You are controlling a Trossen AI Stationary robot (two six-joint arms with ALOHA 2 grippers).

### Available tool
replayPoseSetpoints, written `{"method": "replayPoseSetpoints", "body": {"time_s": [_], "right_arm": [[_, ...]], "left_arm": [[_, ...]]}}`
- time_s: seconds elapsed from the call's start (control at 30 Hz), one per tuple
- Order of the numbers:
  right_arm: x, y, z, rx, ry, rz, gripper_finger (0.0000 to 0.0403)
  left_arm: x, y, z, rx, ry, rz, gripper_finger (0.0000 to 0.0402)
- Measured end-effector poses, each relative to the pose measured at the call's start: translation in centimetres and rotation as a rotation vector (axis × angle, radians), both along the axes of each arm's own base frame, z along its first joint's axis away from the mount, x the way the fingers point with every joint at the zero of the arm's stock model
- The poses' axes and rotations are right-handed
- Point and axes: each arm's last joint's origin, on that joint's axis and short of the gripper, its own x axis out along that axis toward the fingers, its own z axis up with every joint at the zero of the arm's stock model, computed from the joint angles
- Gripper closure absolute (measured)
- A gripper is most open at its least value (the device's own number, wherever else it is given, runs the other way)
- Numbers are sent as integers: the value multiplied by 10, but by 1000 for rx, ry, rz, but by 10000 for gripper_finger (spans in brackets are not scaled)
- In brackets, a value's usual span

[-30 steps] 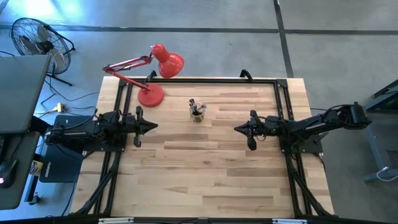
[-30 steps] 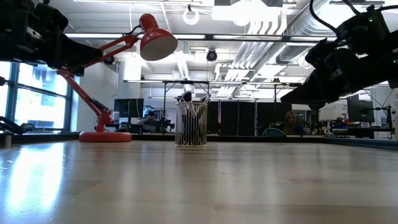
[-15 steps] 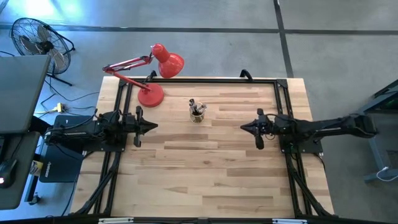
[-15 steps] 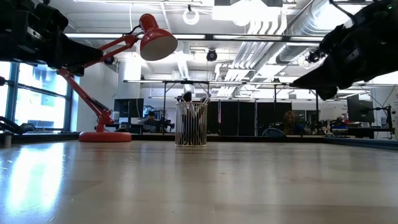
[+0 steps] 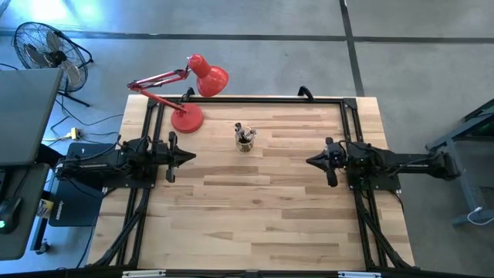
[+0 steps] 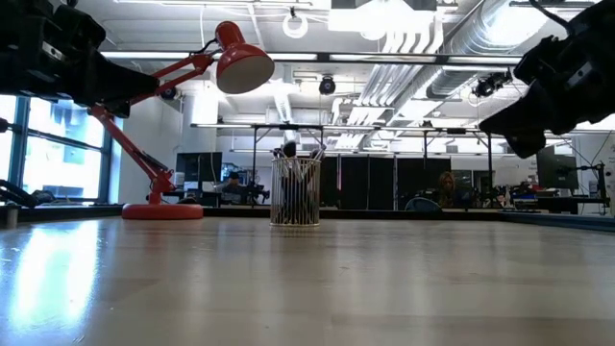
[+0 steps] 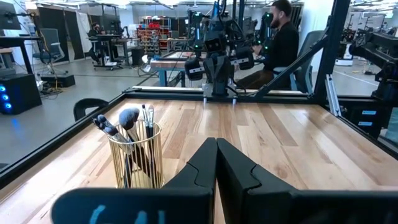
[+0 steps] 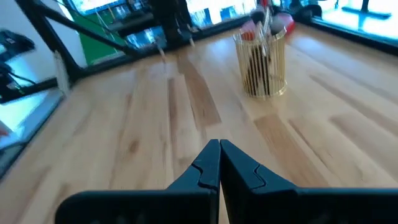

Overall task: Put items in baskets/containers
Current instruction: Return to Home Position

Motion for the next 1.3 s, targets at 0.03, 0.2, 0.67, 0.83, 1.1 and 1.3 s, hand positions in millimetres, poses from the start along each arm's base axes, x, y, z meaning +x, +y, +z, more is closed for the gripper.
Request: {"method": "replayPoseSetpoints", "body": {"time_s": [0.03,0.2,0.67,0.83,1.1,1.3], "right_arm": [[-1,0,1,-2,-6,9,403],[-7,1,8,-13,66,12,403],[-11,3,8,-118,102,122,403],[-13,3,9,-132,79,117,403],[-14,2,9,-153,86,90,403],[-14,1,9,-126,85,15,403]], "left_arm": [[0,0,0,0,0,0,401],[0,0,0,0,0,0,401],[0,0,0,0,0,0,401],[0,0,0,0,0,0,401],[0,0,0,0,0,0,401],[0,0,0,0,0,0,401]]}}
